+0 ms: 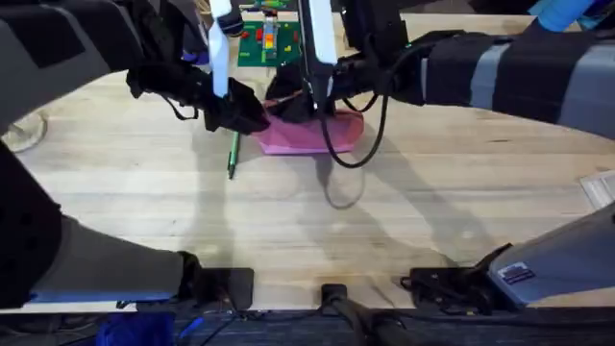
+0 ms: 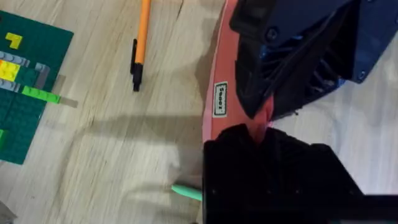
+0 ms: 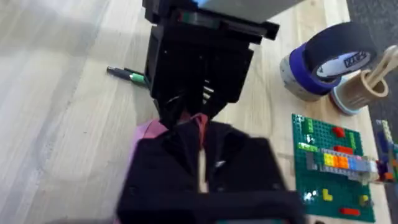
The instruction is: Unzip the bag, pick up the pens from the table one at a time and place them inside, then zip the bag closed.
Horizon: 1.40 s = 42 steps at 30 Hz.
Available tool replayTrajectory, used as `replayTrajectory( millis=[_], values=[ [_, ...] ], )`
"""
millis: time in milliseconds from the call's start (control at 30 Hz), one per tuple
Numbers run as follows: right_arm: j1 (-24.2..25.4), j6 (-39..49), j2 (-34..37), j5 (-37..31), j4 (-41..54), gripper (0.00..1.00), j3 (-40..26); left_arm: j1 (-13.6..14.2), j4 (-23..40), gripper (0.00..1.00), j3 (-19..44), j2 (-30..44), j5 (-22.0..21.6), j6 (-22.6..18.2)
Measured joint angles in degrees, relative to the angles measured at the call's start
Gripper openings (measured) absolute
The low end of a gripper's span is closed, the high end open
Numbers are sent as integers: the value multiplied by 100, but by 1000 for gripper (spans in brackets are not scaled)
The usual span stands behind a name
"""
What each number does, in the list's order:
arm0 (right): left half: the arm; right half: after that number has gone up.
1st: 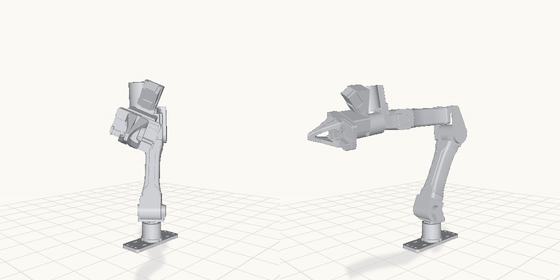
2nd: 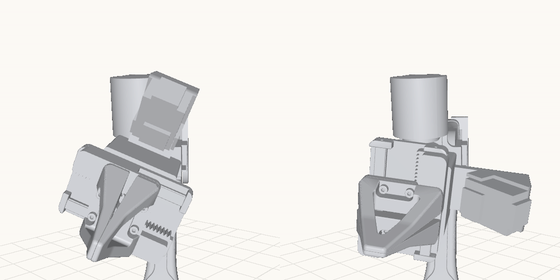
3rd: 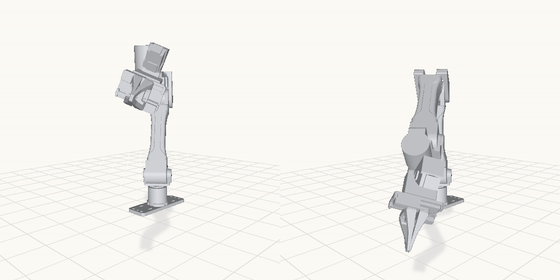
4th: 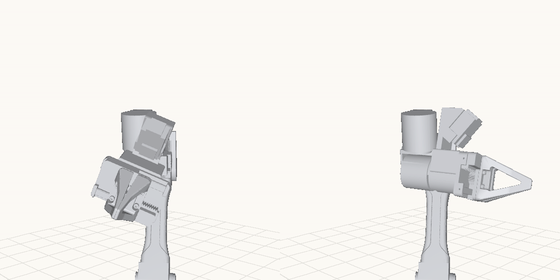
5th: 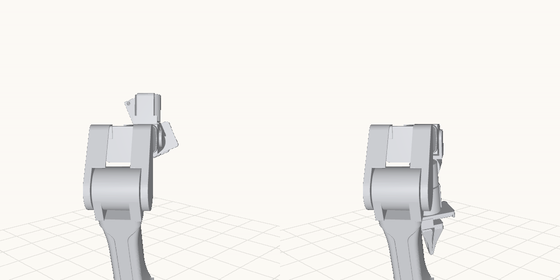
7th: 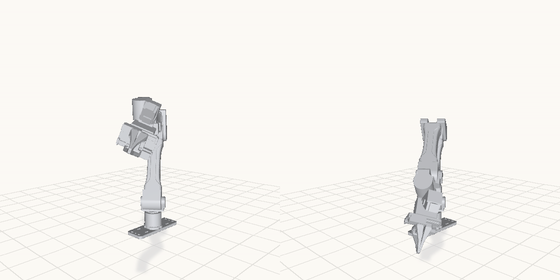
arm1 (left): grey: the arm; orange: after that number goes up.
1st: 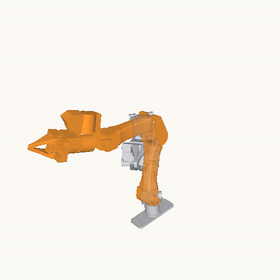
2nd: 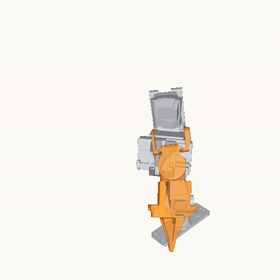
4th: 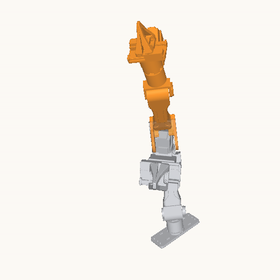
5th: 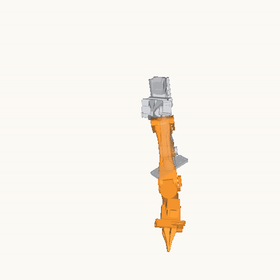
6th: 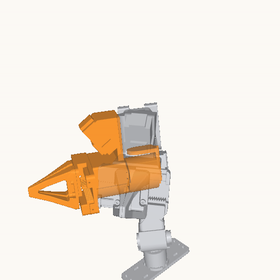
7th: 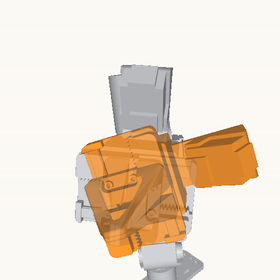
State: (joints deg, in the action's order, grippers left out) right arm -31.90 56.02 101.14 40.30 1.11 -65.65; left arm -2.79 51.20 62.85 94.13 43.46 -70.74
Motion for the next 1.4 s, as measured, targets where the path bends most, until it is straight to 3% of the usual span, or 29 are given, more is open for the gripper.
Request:
replayTrajectory(
  millis=[167,200,233,367,700,900,1100,1167,1400],
  values=[
    [49,-118,-34,107,200,855,0,0,0,42,0,0,2,0],
    [80,-122,-69,113,331,959,0,0,0,42,0,0,2,0],
    [119,-145,-117,113,454,985,0,0,0,42,0,0,2,0],
    [294,-189,-514,6,985,995,0,0,0,42,0,0,2,0],
    [341,-208,-1821,-989,2101,996,0,0,0,43,0,0,2,0],
    [341,-206,-2063,-1265,2482,996,0,0,0,58,0,0,2,-2],
    [341,-208,-2063,-1372,2875,996,0,-4,2,943,2,0,30,13],
    [341,-208,-2061,-1373,2999,996,0,-4,0,989,2,0,31,17],
    [341,-785,-2061,-1439,3089,991,-33,-34,198,992,92,-2,22,101]
  ],
)
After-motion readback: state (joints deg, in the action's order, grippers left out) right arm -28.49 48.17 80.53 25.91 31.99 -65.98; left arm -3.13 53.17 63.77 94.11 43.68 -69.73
